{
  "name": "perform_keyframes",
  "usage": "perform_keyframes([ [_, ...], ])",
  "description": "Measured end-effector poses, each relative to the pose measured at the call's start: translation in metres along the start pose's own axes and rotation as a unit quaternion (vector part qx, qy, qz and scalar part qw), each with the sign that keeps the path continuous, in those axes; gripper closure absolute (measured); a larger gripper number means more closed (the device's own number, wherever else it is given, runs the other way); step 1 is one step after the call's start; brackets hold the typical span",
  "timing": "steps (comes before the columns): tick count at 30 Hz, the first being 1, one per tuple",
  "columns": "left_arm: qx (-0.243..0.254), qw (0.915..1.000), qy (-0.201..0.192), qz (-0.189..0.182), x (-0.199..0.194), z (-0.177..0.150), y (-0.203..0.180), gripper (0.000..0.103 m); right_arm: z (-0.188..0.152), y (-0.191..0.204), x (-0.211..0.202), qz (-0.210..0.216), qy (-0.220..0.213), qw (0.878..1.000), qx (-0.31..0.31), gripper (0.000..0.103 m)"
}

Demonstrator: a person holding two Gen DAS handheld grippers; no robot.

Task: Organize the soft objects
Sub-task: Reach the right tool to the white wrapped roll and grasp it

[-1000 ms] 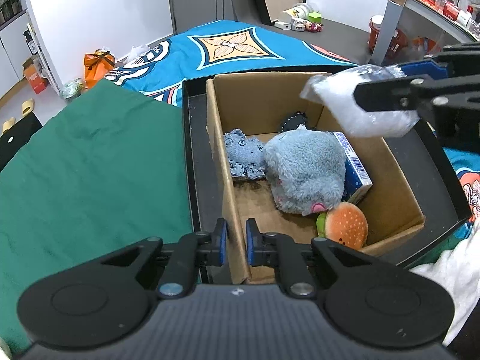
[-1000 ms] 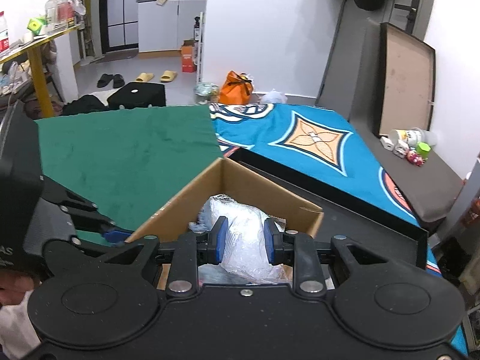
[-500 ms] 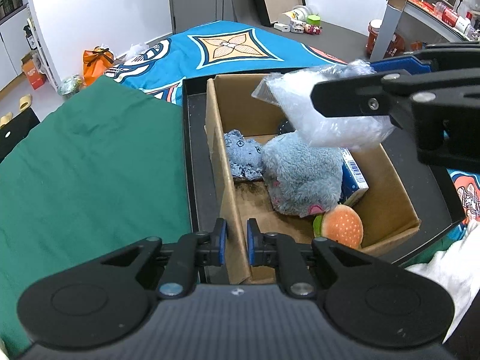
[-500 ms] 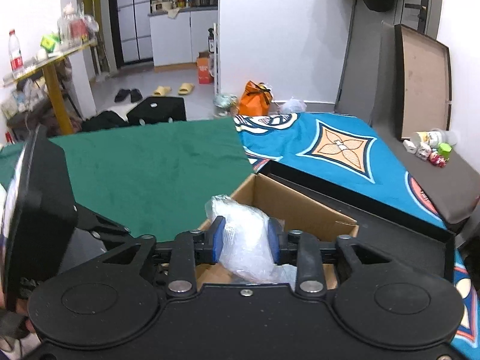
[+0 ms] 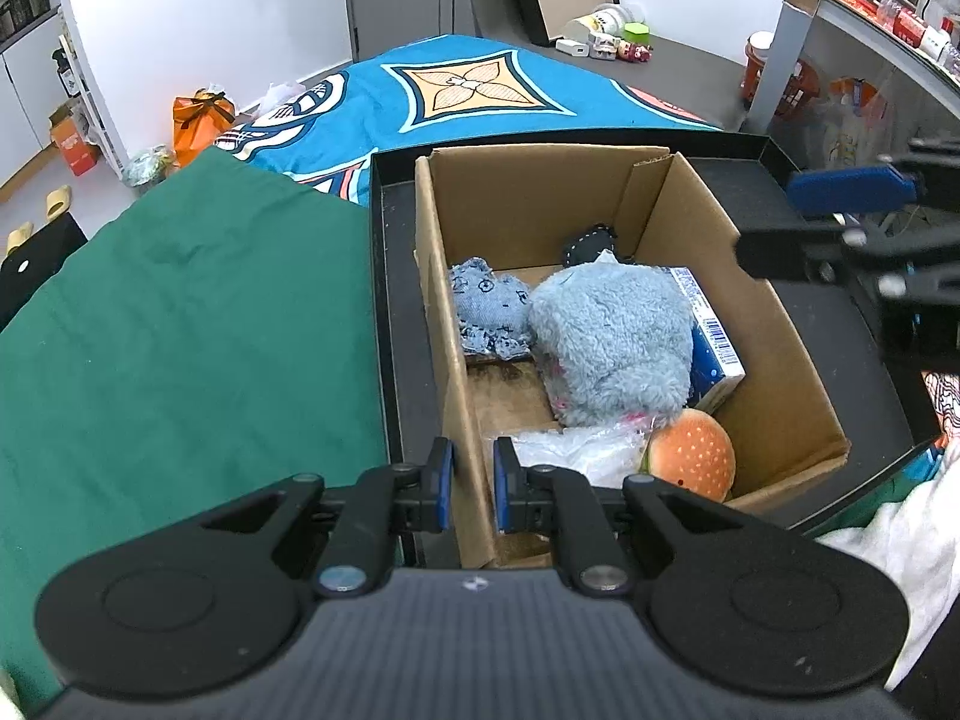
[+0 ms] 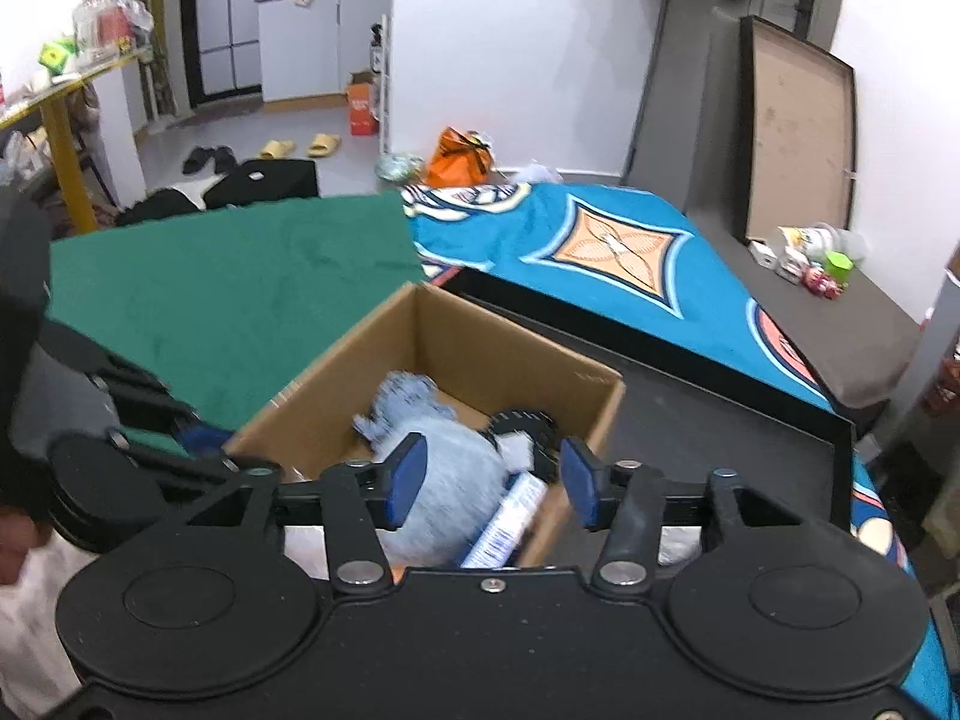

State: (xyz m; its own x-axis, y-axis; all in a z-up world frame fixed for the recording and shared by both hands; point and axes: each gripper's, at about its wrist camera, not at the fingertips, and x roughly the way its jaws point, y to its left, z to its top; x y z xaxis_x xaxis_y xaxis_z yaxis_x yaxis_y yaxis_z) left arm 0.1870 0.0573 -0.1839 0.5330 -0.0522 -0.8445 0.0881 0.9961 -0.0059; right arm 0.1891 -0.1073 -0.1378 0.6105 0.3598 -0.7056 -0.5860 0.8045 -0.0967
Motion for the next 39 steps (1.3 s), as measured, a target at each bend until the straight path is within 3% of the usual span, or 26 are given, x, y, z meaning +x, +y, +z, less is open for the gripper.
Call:
perform_keyframes([
  [13,0.018,0.9996,0.013,0.015,0.000,0.007,-0.010,0.085,-0.025,-0.048,0.009,-0.045,0.029,0.998,0.040,0.047],
  [18,0.023,0.9989,-0.002,0.040,-0.002,0.013,-0.014,0.059,-0.034,-0.064,0.016,-0.050,0.035,0.997,0.053,0.047],
  [21,0.026,0.9983,-0.004,0.052,0.000,0.017,-0.016,0.055,-0.038,-0.072,0.022,-0.048,0.039,0.996,0.058,0.047],
  [39,0.053,0.9920,0.027,0.111,0.030,0.033,-0.030,0.051,-0.055,-0.110,0.067,-0.018,0.055,0.995,0.081,0.042],
])
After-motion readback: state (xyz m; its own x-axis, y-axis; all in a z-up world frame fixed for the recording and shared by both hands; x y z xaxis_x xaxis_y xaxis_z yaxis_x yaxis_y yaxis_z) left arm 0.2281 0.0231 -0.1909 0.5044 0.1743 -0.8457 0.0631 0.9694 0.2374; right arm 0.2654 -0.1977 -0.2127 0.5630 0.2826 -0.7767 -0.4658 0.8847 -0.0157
